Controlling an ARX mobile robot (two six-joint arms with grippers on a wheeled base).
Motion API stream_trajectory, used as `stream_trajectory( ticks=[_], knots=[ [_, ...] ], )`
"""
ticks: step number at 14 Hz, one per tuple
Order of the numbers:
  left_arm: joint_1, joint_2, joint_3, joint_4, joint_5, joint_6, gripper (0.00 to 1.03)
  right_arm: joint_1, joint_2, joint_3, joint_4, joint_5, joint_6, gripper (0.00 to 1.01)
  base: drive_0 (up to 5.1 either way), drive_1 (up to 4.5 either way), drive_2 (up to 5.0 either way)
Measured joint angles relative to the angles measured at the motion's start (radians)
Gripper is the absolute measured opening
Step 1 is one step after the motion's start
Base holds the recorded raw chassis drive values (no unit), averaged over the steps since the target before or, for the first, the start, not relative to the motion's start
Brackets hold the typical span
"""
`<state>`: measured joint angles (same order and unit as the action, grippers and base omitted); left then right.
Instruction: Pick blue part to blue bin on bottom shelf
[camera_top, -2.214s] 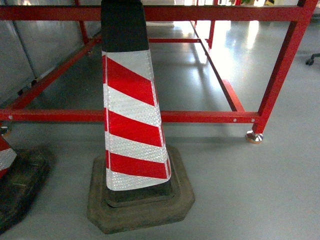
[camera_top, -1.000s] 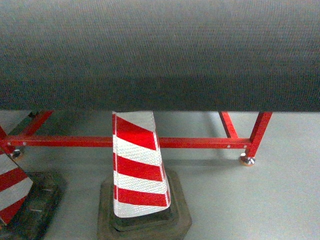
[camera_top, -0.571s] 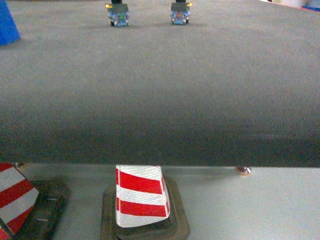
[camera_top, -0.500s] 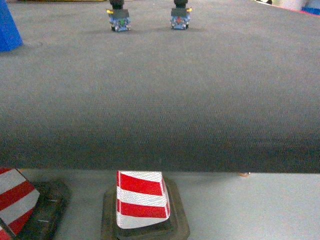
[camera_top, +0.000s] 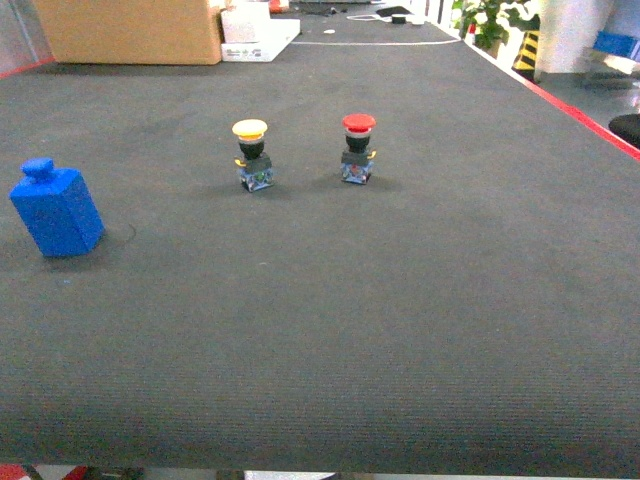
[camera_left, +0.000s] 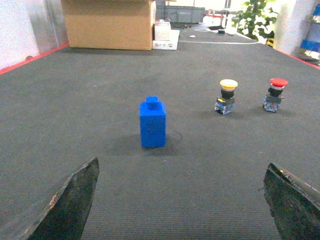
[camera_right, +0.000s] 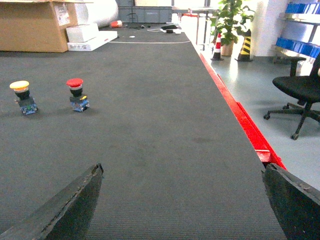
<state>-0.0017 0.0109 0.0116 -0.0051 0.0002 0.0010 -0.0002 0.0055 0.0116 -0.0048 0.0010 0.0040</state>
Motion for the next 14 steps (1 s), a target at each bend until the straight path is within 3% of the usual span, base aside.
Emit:
stream_trajectory(
  ticks=[14],
  knots=[
    [0.0, 0.0, 0.0, 0.001, -0.001, 0.0, 0.98, 0.0, 0.0, 0.0, 0.0, -0.001, -0.001, 0.98, 0.0, 0.0, 0.0]
  ],
)
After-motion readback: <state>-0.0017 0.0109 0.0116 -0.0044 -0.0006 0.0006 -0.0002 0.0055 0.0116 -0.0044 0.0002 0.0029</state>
